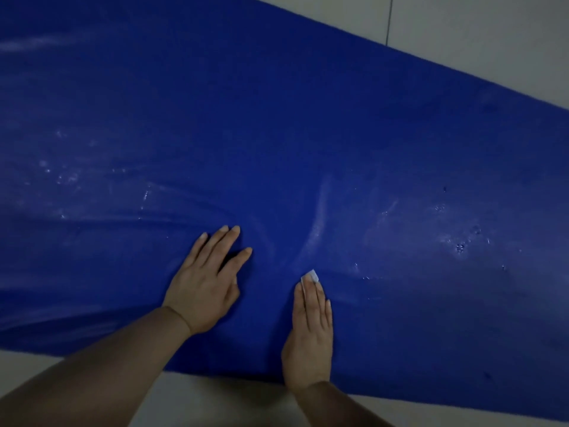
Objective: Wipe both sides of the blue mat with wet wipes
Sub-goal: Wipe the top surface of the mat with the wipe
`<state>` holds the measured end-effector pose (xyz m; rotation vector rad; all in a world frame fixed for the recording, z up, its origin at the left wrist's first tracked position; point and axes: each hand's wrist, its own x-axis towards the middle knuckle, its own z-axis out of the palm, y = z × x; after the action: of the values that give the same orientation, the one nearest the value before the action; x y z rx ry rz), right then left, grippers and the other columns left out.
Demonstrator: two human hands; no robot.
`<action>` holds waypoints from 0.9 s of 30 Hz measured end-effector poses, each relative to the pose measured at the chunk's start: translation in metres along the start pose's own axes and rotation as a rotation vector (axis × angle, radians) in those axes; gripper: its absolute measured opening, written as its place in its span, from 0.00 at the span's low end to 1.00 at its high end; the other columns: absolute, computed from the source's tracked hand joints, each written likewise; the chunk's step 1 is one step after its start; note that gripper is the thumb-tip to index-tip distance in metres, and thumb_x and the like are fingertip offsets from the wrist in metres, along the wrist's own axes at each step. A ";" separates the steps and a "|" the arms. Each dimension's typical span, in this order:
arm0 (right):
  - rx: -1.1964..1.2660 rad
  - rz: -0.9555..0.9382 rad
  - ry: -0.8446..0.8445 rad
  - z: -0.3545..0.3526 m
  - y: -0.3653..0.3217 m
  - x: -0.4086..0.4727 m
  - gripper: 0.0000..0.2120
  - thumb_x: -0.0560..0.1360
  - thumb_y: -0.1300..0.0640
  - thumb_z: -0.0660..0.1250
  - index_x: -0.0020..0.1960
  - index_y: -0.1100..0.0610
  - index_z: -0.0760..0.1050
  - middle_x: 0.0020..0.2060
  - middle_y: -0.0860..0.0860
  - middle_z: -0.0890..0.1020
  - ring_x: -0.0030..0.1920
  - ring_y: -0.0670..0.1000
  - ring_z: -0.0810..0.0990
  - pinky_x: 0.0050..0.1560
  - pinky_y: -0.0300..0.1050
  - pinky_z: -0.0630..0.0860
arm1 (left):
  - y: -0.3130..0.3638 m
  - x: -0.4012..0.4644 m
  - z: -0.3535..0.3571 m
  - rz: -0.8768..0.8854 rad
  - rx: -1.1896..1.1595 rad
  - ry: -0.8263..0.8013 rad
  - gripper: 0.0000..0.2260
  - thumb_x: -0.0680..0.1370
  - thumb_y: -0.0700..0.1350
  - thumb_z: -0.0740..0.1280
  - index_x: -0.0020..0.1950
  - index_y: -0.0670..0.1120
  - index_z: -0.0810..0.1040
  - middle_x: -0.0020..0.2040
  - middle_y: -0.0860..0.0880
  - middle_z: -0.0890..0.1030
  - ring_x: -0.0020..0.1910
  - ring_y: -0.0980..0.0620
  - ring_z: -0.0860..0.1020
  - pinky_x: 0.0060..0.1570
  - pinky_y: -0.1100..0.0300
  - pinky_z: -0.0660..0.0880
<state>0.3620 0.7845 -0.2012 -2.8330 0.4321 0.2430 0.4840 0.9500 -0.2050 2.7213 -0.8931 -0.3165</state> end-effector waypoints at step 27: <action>0.014 0.356 0.179 -0.044 0.088 0.023 0.33 0.73 0.75 0.53 0.77 0.59 0.53 0.77 0.51 0.51 0.77 0.50 0.46 0.76 0.45 0.40 | -0.026 -0.035 -0.008 -0.495 0.065 0.112 0.28 0.80 0.53 0.53 0.79 0.45 0.55 0.79 0.43 0.50 0.78 0.45 0.49 0.74 0.43 0.43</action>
<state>0.3621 0.6850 -0.1844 -2.7568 0.9734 0.0512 0.4727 0.9925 -0.2007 2.9552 -0.1917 -0.2243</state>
